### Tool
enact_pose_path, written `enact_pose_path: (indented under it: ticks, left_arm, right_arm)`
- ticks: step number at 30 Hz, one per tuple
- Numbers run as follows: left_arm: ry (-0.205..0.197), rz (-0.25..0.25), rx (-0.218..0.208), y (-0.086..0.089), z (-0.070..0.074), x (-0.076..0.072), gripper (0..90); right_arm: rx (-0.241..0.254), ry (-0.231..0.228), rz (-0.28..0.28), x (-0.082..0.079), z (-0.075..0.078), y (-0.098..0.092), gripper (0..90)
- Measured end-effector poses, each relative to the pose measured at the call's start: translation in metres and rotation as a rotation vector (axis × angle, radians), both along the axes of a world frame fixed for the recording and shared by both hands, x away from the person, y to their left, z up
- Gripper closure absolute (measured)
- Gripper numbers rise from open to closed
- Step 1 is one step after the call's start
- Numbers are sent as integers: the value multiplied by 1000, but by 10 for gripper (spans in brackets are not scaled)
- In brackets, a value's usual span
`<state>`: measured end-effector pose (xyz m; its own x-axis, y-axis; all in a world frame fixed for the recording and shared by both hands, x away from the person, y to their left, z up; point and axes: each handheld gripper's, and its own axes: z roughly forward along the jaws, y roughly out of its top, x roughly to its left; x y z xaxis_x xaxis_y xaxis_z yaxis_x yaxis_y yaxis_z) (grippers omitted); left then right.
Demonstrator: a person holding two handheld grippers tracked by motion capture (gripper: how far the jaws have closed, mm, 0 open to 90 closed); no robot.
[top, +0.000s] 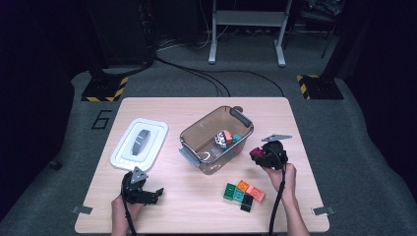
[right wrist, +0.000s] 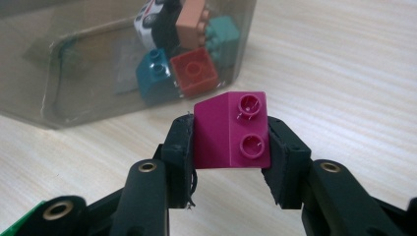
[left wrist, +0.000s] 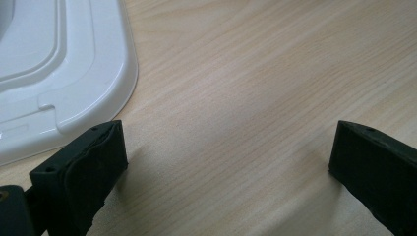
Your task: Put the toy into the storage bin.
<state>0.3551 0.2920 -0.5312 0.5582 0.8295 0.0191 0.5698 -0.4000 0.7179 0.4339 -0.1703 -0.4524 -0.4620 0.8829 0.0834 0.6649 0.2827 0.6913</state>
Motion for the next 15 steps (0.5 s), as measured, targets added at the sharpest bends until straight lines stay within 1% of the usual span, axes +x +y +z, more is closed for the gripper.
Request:
enact_pose_path:
  ticks: [5, 6, 7, 8, 9, 10, 11, 12, 13, 15]
  left_arm:
    - [2, 0, -2, 0, 0, 0, 9]
    - [3, 0, -2, 0, 0, 0, 9]
    - [3, -1, -2, 0, 0, 0, 8]
    - [3, -1, -2, 0, 0, 0, 8]
    - [3, -2, -1, 0, 0, 0, 8]
    - [3, -3, -2, 0, 0, 0, 8]
    - [3, -4, -1, 0, 0, 0, 8]
    - [3, -4, -1, 0, 0, 0, 8]
    - [3, -5, -1, 0, 0, 0, 9]
    - [3, -5, -1, 0, 0, 0, 8]
  right_arm:
    - [4, -4, -8, 5, 6, -3, 590]
    - [-7, -13, 3, 7, 6, -5, 590]
    - [2, -14, -10, 8, 7, -4, 590]
    - [-2, -11, -16, 9, 8, -4, 590]
    - [-9, -17, -1, 10, 9, -6, 590]
    - [5, -9, -18, 11, 10, -5, 590]
    - [3, -7, -18, 11, 11, -6, 590]
    - [1, -15, -17, 13, 11, -7, 590]
    - [5, -9, -27, 13, 13, -7, 590]
    - [2, -17, -20, 15, 15, -9, 590]
